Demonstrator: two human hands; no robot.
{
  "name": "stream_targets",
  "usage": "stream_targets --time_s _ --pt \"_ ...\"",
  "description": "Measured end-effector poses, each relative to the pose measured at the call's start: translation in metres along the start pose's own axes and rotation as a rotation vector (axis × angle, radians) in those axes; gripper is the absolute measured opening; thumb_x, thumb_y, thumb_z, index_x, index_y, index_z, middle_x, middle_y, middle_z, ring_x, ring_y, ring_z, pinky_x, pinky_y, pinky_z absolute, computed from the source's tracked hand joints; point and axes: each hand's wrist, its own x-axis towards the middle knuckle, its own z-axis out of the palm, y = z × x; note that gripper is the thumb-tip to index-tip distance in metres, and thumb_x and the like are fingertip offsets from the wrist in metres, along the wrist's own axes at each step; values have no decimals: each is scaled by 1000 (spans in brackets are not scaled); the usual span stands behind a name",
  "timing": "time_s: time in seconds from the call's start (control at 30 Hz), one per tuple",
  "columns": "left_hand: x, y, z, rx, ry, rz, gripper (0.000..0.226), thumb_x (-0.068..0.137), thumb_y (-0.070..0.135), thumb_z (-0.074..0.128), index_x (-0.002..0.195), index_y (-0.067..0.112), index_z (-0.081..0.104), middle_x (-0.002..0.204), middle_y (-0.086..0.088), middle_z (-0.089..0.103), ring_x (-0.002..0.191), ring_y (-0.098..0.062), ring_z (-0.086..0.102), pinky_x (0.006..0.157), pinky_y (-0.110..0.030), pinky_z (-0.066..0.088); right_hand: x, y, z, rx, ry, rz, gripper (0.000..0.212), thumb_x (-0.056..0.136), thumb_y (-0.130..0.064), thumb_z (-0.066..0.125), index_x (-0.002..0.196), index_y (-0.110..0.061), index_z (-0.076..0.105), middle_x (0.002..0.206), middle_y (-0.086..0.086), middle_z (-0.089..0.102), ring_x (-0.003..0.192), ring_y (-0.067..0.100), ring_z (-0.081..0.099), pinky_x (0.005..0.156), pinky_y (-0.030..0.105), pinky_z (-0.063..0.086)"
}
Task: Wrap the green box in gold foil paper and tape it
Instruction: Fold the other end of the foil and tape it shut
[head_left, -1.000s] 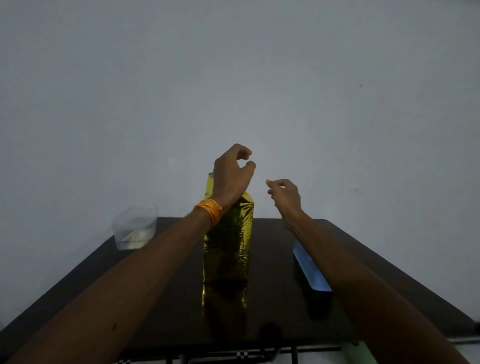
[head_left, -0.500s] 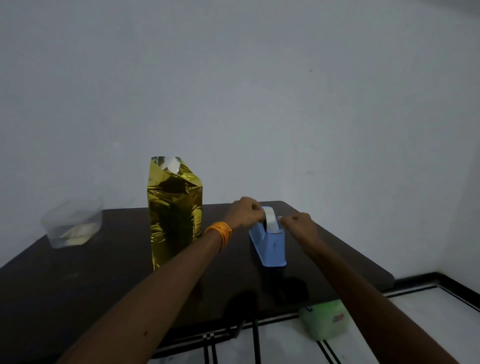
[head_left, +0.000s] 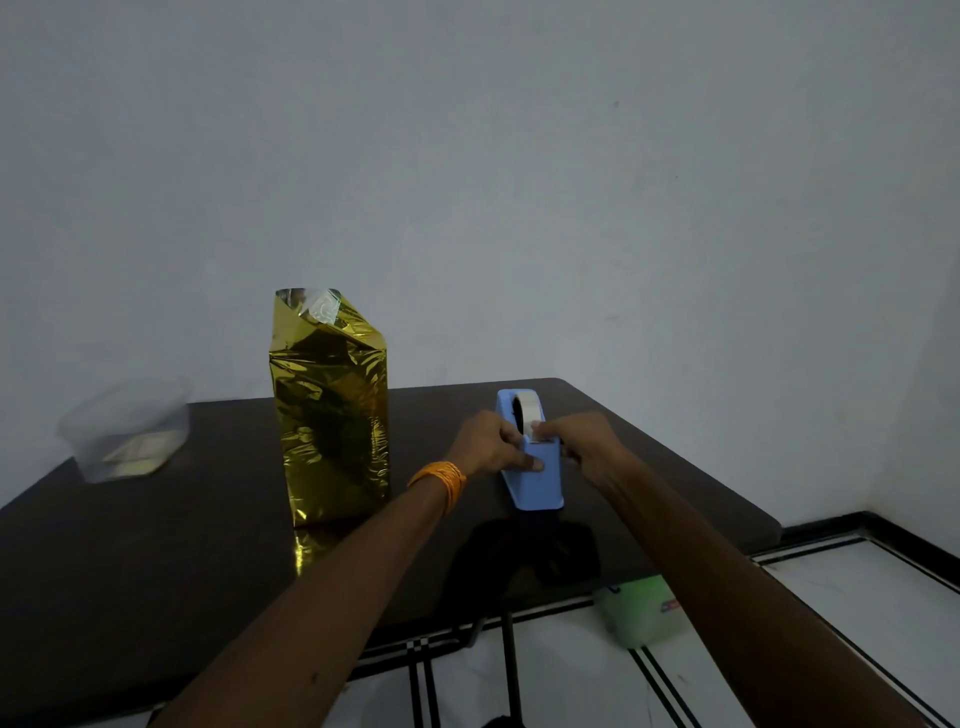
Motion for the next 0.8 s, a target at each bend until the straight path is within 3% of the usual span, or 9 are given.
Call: stream_targets --time_s 0.07,0.13,0.27,0.47,0.6,0.67,0.8 --pt "0 0 2 8 2 2 32 71 30 87 83 3 76 87 -10 71 73 -16 58 64 -30 46 4 -2 3 -70 43 -76 18 81 -14 79 84 1 71 89 16 72 76 26 69 65 35 59" --pt "-1 0 3 6 5 5 33 71 30 86 89 4 76 91 -8 71 78 -16 60 65 -28 46 2 -5 6 -184 67 -170 18 84 -18 76 78 -1 72 88 15 73 81 25 69 76 37 56" --pt "-4 -4 7 -35 52 17 38 71 29 87 97 4 75 102 -10 73 87 -22 66 68 -30 49 -10 -6 8 -181 143 -265 26 82 -16 77 61 -5 68 67 12 67 60 18 58 61 32 47" --pt "-6 -5 9 -39 77 33 39 71 27 87 96 1 74 102 -10 73 90 -24 67 70 -32 51 -25 6 5 51 159 -191 22 81 -16 79 63 -9 69 74 13 71 57 16 59 45 25 38" --pt "-7 -6 12 -46 92 35 34 71 27 86 91 2 74 99 -10 73 85 -20 65 65 -28 45 -33 22 7 120 169 -113 23 81 -19 80 65 -7 68 78 15 72 58 19 61 44 24 39" --pt "-8 -6 13 -33 106 43 35 72 29 86 87 0 74 96 -14 73 86 -25 66 67 -36 51 -35 30 9 134 175 -110 25 81 -19 81 64 -6 67 80 20 72 62 24 62 44 25 39" --pt "-7 -9 14 -12 121 74 37 72 31 86 81 -2 72 92 -19 72 87 -31 67 73 -43 52 -39 35 10 99 178 -123 26 84 -19 78 65 -4 67 78 20 68 55 19 55 45 27 41"
